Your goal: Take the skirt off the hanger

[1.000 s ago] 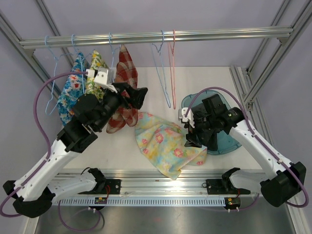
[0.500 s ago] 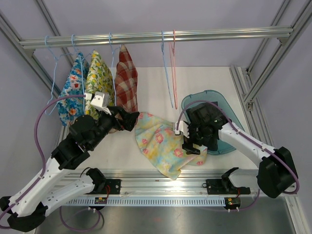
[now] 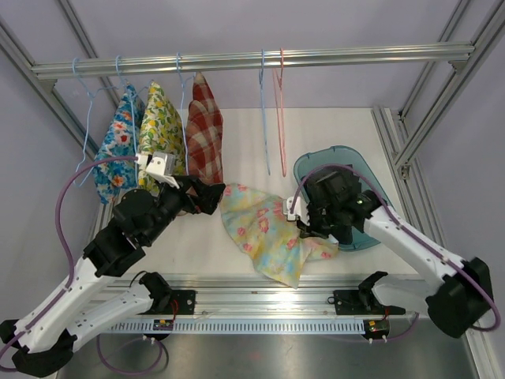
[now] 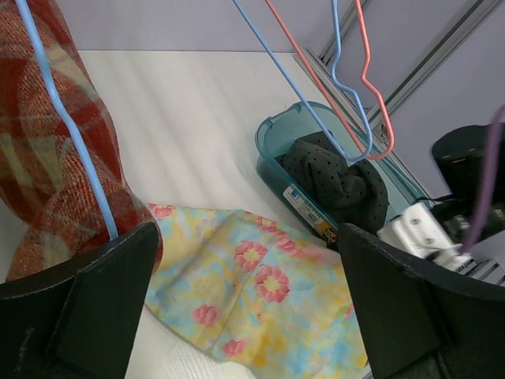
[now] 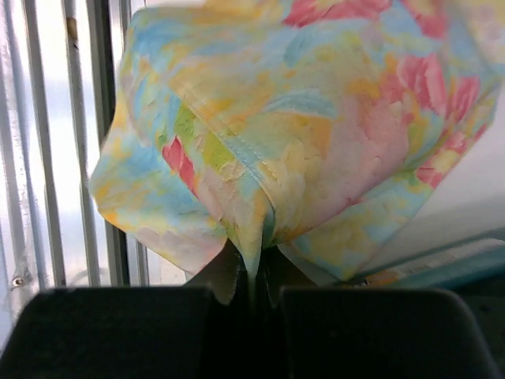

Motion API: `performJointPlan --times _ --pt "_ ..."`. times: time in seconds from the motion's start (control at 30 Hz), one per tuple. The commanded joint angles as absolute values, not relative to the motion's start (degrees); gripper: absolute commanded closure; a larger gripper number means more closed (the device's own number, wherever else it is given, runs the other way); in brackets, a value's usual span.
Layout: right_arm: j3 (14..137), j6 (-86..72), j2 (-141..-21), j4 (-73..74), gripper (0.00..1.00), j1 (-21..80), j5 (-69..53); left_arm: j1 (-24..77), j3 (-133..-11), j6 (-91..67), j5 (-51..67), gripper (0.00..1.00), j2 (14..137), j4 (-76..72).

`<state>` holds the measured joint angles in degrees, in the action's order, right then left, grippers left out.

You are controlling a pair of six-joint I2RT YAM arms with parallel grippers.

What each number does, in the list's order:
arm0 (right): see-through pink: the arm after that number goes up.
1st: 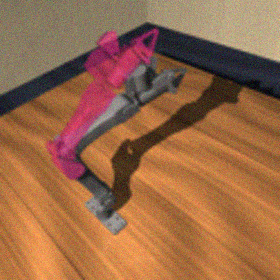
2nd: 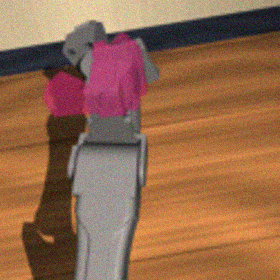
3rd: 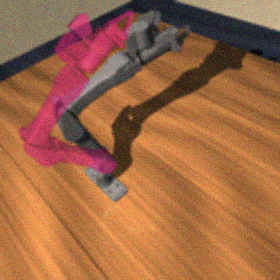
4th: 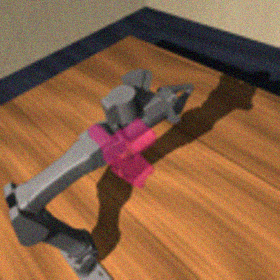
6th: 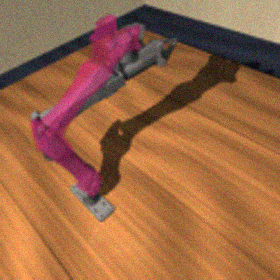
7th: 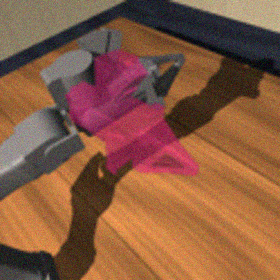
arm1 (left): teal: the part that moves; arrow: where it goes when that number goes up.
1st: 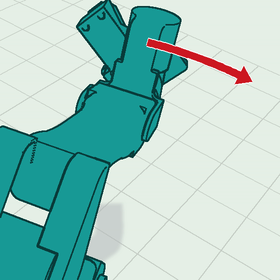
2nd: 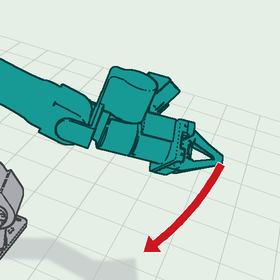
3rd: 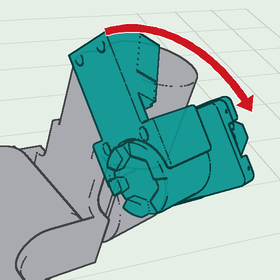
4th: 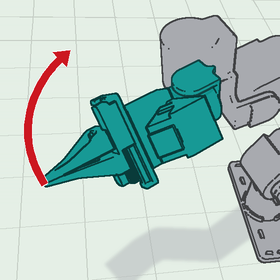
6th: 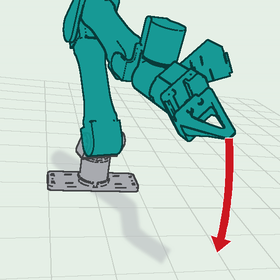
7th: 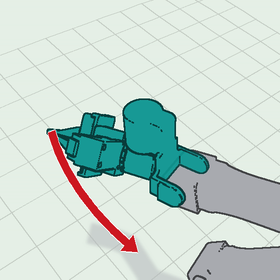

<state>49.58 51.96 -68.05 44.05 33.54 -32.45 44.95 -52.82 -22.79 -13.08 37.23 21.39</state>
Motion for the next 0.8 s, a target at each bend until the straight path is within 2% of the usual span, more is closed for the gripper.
performJointPlan --times 0.0,0.17,0.27,0.37,0.5,0.77 --pt "56.15 50.9 -57.34 49.03 1.0 32.61 -35.69 44.82 -52.56 -22.41 -13.1 0.01 36.12 19.86" --pt "62.83 38.71 -50.64 49.66 1.0 30.59 -32.18 44.82 -52.03 -20.48 -13.27 0.01 34.37 18.9" --pt "63.28 28.51 -44.59 43.61 1.0 29.18 -25.33 44.82 -51.68 -19.08 -12.92 0.01 33.4 17.58" --pt "62.49 18.77 -40.1 36.49 1.0 29.0 -12.61 44.82 -51.85 -18.11 -12.22 0.01 32.87 17.14" --pt "65.12 13.81 -40.07 34.63 1.0 28.92 3.03 44.91 -52.47 -17.32 -11.78 0.01 32.7 17.4" --pt "79.87 6.25 -47.53 34.97 1.0 28.74 15.19 44.82 -53.34 -16.53 -11.52 0.01 32.87 17.14"
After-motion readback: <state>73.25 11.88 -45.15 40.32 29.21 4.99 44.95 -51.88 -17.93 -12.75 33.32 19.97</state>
